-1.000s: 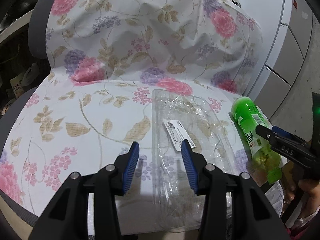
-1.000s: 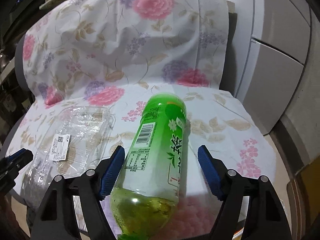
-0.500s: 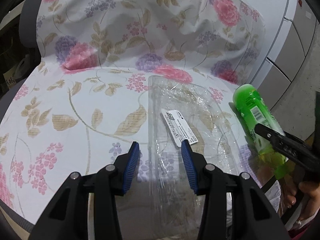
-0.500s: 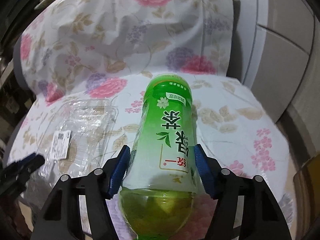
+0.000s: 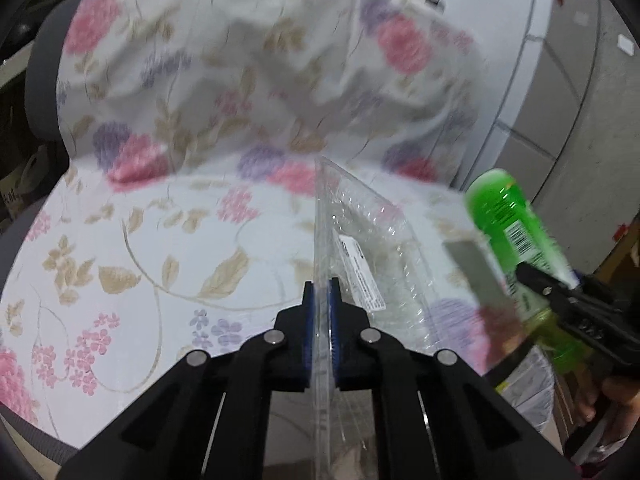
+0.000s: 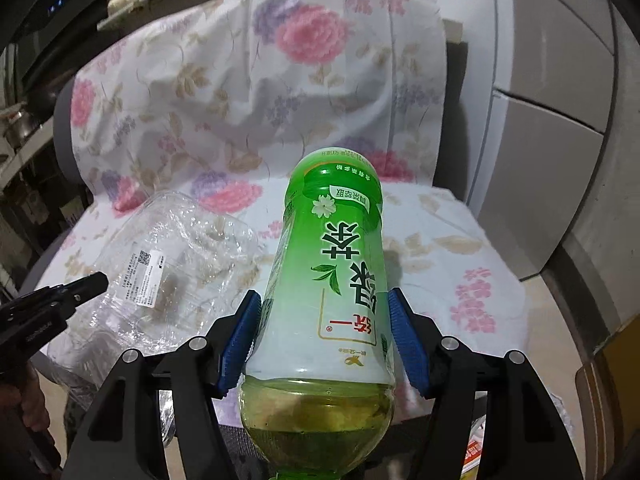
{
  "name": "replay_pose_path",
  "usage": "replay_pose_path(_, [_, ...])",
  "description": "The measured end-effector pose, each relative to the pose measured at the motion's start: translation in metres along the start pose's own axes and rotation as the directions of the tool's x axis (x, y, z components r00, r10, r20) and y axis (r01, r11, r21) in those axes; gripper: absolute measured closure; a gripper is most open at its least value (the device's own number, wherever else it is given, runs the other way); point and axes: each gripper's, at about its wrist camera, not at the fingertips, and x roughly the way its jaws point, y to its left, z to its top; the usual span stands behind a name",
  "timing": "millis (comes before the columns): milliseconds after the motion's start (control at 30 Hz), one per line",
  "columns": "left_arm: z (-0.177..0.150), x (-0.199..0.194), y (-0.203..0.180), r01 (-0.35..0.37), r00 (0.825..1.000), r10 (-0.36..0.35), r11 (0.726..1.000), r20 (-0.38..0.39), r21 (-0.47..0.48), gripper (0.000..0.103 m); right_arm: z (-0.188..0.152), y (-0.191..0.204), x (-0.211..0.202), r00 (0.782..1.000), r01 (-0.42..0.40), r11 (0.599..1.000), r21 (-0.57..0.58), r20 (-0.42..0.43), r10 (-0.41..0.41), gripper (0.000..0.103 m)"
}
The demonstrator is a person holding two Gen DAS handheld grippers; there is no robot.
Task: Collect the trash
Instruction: 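Carry the tray and bottle over the bin and release both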
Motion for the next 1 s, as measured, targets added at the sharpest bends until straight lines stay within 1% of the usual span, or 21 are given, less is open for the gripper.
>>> replay_pose_path(100, [0.004, -0.019, -0.014, 0.027, 0.998, -0.028, 1.0, 0.049, 0.012, 0.098, 0.001, -0.006, -0.017, 0.999, -0.005, 1.0, 0.017, 0.033, 0.005, 0.038])
replay_pose_path(267, [0.004, -0.033, -0.036, 0.071, 0.995, -0.073, 0.997, 0.074, 0.035, 0.098, -0.002, -0.019, -0.041, 0.998, -0.003, 0.999, 0.051, 0.068, -0.001, 0.038])
replay_pose_path(433, [-0.003, -0.036, -0.071, 0.109, 0.988, -0.118, 0.99, 0.099, 0.092, 0.098, -0.018, -0.043, -0.074, 0.99, 0.075, 0.994, 0.084, 0.11, -0.084, 0.038])
replay_pose_path(533, [-0.009, -0.035, -0.1, 0.177, 0.975, -0.193, 0.975, 0.115, 0.131, 0.098, -0.028, -0.064, -0.094, 0.983, 0.124, 0.986, 0.115, 0.118, -0.138, 0.038])
replay_pose_path(600, [-0.013, -0.035, -0.118, 0.217, 0.964, -0.236, 0.964, 0.12, 0.153, 0.098, -0.038, -0.081, -0.113, 0.971, 0.186, 0.973, 0.137, 0.124, -0.203, 0.038])
replay_pose_path(633, [-0.015, -0.035, -0.128, 0.239, 0.958, -0.26, 0.957, 0.118, 0.165, 0.098, -0.041, -0.087, -0.119, 0.967, 0.202, 0.969, 0.145, 0.125, -0.22, 0.038])
replay_pose_path(667, [-0.017, -0.034, -0.138, 0.265, 0.951, -0.288, 0.947, 0.115, 0.179, 0.098, -0.047, -0.097, -0.132, 0.958, 0.236, 0.958, 0.164, 0.128, -0.258, 0.038])
replay_pose_path(700, [-0.021, -0.033, -0.152, 0.293, 0.942, -0.318, 0.936, 0.111, 0.196, 0.098, -0.051, -0.102, -0.138, 0.952, 0.255, 0.951, 0.172, 0.129, -0.278, 0.038])
replay_pose_path(733, [-0.022, -0.032, -0.159, 0.307, 0.937, -0.333, 0.929, 0.108, 0.206, 0.098, -0.056, -0.109, -0.147, 0.942, 0.283, 0.941, 0.187, 0.131, -0.309, 0.038])
replay_pose_path(767, [-0.026, -0.031, -0.173, 0.33, 0.927, -0.36, 0.916, 0.104, 0.227, 0.098, -0.064, -0.119, -0.159, 0.928, 0.317, 0.925, 0.21, 0.131, -0.348, 0.038])
replay_pose_path(800, [-0.028, -0.031, -0.182, 0.344, 0.921, -0.376, 0.908, 0.102, 0.241, 0.098, -0.069, -0.125, -0.165, 0.921, 0.334, 0.916, 0.223, 0.129, -0.368, 0.038])
replay_pose_path(867, [-0.037, -0.031, -0.206, 0.378, 0.903, -0.418, 0.881, 0.095, 0.285, 0.098, -0.083, -0.139, -0.18, 0.9, 0.379, 0.888, 0.261, 0.12, -0.419, 0.038])
replay_pose_path(933, [-0.046, -0.03, -0.227, 0.397, 0.893, -0.443, 0.859, 0.079, 0.324, 0.098, -0.096, -0.153, -0.189, 0.882, 0.414, 0.861, 0.295, 0.105, -0.46, 0.038])
replay_pose_path(1000, [-0.056, -0.025, -0.249, 0.412, 0.887, -0.458, 0.837, 0.049, 0.36, 0.097, -0.107, -0.165, -0.191, 0.873, 0.432, 0.843, 0.321, 0.087, -0.48, 0.038])
